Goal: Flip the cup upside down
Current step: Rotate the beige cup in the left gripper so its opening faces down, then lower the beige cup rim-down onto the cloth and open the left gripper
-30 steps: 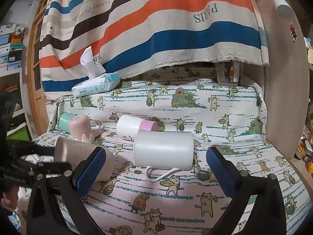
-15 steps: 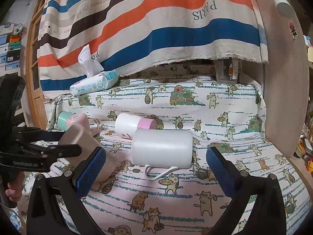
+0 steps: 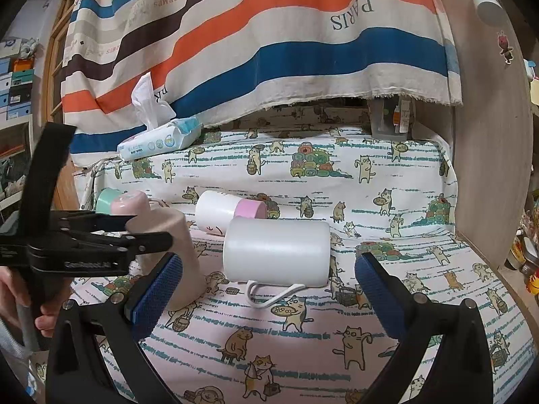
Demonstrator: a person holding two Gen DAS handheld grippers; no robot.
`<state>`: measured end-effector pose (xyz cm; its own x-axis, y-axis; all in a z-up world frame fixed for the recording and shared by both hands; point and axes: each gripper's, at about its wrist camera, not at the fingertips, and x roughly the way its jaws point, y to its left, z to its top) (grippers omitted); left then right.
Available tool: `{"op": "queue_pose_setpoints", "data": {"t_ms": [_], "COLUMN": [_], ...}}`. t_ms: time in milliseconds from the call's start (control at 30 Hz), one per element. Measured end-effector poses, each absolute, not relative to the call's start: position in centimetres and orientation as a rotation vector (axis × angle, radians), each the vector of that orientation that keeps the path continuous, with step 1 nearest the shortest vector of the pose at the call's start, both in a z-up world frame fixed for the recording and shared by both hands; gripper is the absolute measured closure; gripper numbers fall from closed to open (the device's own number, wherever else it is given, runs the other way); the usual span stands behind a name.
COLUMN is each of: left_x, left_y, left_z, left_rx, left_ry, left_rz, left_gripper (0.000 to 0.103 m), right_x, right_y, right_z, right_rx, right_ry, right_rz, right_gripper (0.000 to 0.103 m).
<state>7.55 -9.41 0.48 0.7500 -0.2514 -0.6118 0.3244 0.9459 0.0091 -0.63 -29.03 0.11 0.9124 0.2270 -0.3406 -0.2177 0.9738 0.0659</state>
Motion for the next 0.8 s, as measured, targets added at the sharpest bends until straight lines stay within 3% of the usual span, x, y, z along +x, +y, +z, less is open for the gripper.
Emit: {"op": "queue_pose_setpoints", "data": {"t_ms": [67,133,200,800], "left_x": [7.3,6.7,6.1,0.4], "left_y": [-9.5,-9.4,-9.1,-3.2], "left_z": [0.1,-0.1,0.2,4.4], "left_rx": [0.133,0.147,0.158,0.022], "left_ry": [0.641,0.608,0.563,0.319], "left_rz": [-0.314,-0.306,-0.28,-0.255], "left_gripper": [0.035,0.013,0.004,0.001], "right_x": [-0.6,-0.6,-0.6,-0.5], "right_y": [-29.0,-29.0,-29.0,-28.9], "right_z": [0.1,0.1,0.1,0.0], "right_rx": [0.027,0.029,0.026,0.021], "right_ry": [0.358,0.357,0.358,0.364], "right_rz": [0.227,0.228,0.228,0.225], "right_gripper": [0.0,0.0,0.0,0.0]}}
